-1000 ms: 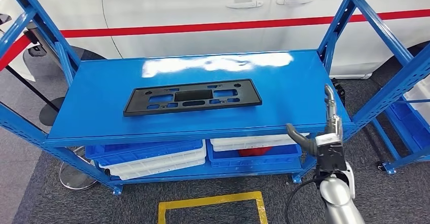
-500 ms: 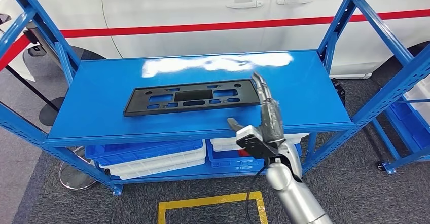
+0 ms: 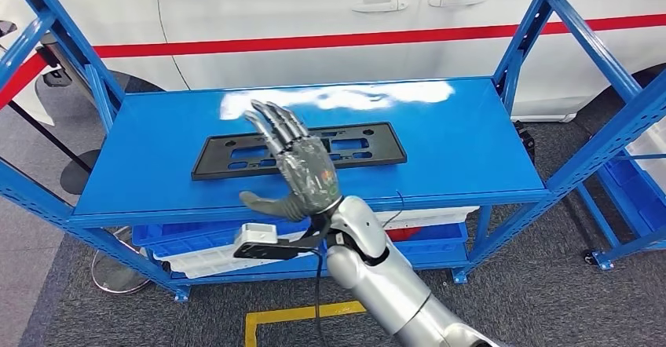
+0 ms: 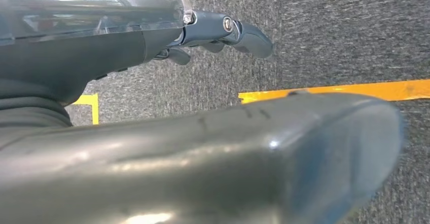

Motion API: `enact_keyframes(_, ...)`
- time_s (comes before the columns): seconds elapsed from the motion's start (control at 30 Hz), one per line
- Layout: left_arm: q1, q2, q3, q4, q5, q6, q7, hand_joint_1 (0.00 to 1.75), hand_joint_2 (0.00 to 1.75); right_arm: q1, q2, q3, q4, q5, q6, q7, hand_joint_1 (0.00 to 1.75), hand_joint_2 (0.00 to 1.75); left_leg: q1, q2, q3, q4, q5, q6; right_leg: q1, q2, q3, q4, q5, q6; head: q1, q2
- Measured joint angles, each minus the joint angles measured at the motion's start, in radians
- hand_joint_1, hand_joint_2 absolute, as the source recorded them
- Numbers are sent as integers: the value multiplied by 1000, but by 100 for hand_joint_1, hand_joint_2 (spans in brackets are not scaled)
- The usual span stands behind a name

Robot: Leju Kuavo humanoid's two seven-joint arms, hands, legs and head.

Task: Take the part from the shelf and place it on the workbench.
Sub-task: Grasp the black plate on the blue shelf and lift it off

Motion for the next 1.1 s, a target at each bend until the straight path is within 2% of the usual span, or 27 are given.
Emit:
enact_keyframes(0.2, -1, -3, 0, 3, 1, 12, 17, 0, 0, -72, 54, 80, 47, 112, 13, 41, 0, 0, 0, 0, 2, 0, 0, 0, 0, 0, 0, 0, 0, 0, 0, 0)
enact_keyframes(0.33, -2, -3, 0, 5, 2, 15, 19, 0, 0, -93, 69, 102, 64, 125, 16, 48, 0, 0, 0, 0, 2, 0, 0, 0, 0, 0, 0, 0, 0, 0, 0, 0)
enact_keyframes(1.1, -1, -4, 0, 8, 2, 15, 20, 0, 0, -108, 84, 122, 101, 126, 17, 48, 0, 0, 0, 0, 2, 1, 0, 0, 0, 0, 0, 0, 0, 0, 0, 0)
